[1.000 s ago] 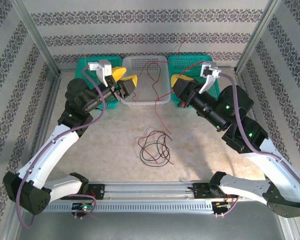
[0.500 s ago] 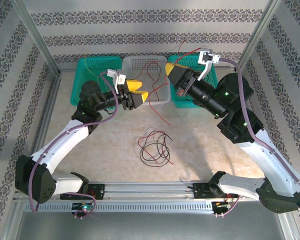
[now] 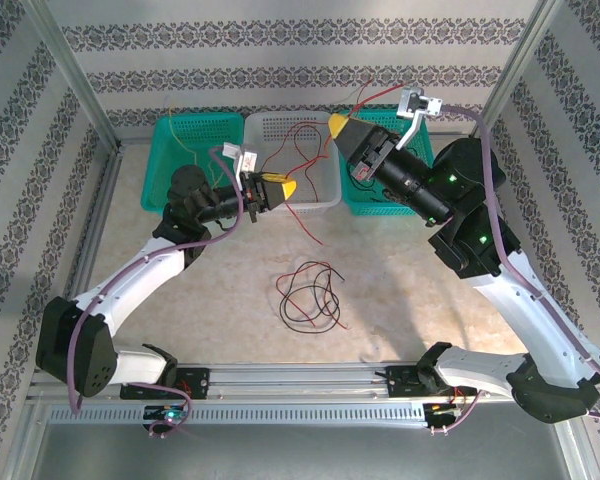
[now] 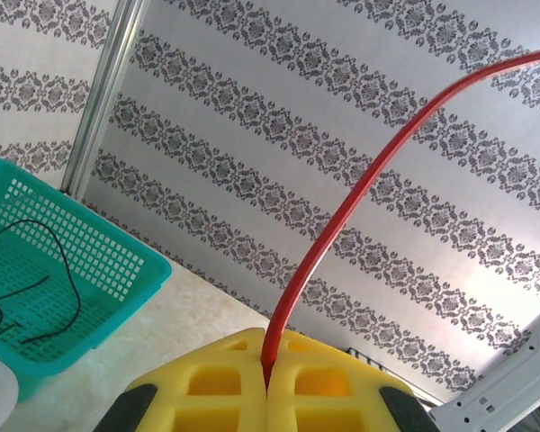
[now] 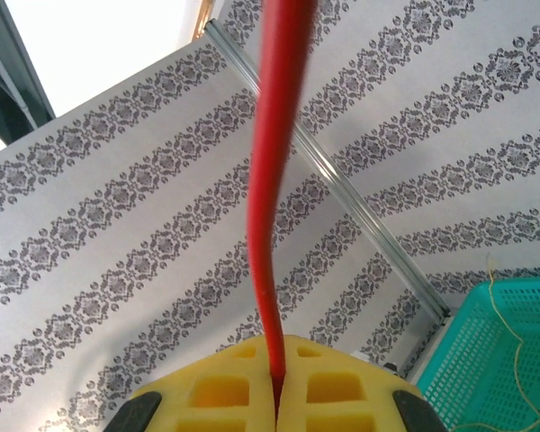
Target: Untangle the cables
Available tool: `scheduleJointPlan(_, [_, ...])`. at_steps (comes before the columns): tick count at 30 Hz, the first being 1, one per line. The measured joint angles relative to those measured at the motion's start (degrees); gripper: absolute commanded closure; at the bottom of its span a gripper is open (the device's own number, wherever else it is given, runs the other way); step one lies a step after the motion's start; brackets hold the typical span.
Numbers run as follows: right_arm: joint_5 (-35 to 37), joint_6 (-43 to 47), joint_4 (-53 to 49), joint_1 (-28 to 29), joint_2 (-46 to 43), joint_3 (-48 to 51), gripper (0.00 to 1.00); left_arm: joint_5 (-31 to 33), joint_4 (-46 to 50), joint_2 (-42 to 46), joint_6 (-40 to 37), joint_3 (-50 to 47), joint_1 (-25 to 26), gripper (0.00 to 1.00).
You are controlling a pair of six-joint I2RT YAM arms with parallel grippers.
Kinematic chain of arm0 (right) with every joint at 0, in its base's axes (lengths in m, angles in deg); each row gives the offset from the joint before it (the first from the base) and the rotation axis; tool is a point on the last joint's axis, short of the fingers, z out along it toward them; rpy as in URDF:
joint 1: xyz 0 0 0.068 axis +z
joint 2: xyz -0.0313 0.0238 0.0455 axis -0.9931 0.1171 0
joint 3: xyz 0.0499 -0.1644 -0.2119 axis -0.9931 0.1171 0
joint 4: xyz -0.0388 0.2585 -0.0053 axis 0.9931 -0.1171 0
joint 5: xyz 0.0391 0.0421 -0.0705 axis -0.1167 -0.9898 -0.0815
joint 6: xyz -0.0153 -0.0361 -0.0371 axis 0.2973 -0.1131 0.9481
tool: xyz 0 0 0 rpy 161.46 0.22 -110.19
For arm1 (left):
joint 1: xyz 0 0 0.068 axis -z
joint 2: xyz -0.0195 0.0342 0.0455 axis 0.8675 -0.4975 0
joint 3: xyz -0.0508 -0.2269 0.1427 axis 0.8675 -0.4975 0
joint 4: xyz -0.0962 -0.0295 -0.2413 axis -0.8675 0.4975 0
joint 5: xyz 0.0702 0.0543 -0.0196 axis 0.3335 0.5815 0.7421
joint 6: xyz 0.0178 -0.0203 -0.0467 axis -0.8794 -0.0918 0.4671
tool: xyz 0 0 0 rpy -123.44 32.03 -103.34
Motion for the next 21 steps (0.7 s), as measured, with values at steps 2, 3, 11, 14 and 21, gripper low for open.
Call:
scheduleJointPlan(2, [0.0, -0.6, 0.3, -0.2, 0.0, 0.0, 1.0, 0.0, -0.5, 0.3, 0.6, -1.0, 0.1, 1.0])
scheduleJointPlan(3, [0.0, -0.7, 0.4, -0.4, 0.0, 0.0, 1.0, 0.0, -0.8, 0.7, 0.8, -1.7, 0.2, 1.0])
scheduleJointPlan(11, [-0.4, -4.3, 0.7, -5.8, -0.2, 1.9, 1.0, -0.4, 2.9, 6.8, -1.4, -7.1, 1.4, 1.0])
scheduleJointPlan(14, [-1.1, -6.7, 0.9, -8.3, 0.0, 3.1, 1.0, 0.5, 10.5, 10.4, -6.7, -7.3, 4.6, 1.0])
scheduleJointPlan(21, [-4.6, -12.4, 0.5, -13.8, 3.1, 4.5, 1.0, 5.3, 22.7, 15.0, -18.0, -6.7, 15.4, 1.0])
